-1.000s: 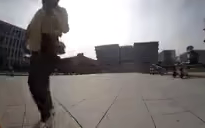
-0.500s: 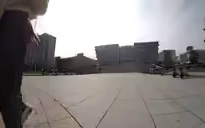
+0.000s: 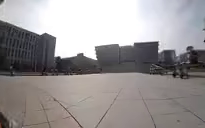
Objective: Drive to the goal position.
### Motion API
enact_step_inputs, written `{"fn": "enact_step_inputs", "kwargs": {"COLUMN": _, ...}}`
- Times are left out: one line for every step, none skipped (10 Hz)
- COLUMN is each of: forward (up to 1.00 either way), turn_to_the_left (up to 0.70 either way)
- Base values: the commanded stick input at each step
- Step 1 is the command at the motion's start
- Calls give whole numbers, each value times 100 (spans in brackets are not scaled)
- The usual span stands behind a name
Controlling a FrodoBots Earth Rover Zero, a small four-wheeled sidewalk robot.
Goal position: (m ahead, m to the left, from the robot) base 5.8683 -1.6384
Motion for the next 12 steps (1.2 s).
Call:
{"fn": "enact_step_inputs", "kwargs": {"forward": 100, "turn_to_the_left": 0}}
{"fn": "enact_step_inputs", "kwargs": {"forward": 100, "turn_to_the_left": 0}}
{"fn": "enact_step_inputs", "kwargs": {"forward": 100, "turn_to_the_left": 0}}
{"fn": "enact_step_inputs", "kwargs": {"forward": 100, "turn_to_the_left": 0}}
{"fn": "enact_step_inputs", "kwargs": {"forward": 100, "turn_to_the_left": 0}}
{"fn": "enact_step_inputs", "kwargs": {"forward": 100, "turn_to_the_left": 0}}
{"fn": "enact_step_inputs", "kwargs": {"forward": 100, "turn_to_the_left": 0}}
{"fn": "enact_step_inputs", "kwargs": {"forward": 100, "turn_to_the_left": 0}}
{"fn": "enact_step_inputs", "kwargs": {"forward": 100, "turn_to_the_left": 0}}
{"fn": "enact_step_inputs", "kwargs": {"forward": 100, "turn_to_the_left": 0}}
{"fn": "enact_step_inputs", "kwargs": {"forward": 100, "turn_to_the_left": 0}}
{"fn": "enact_step_inputs", "kwargs": {"forward": 100, "turn_to_the_left": 0}}
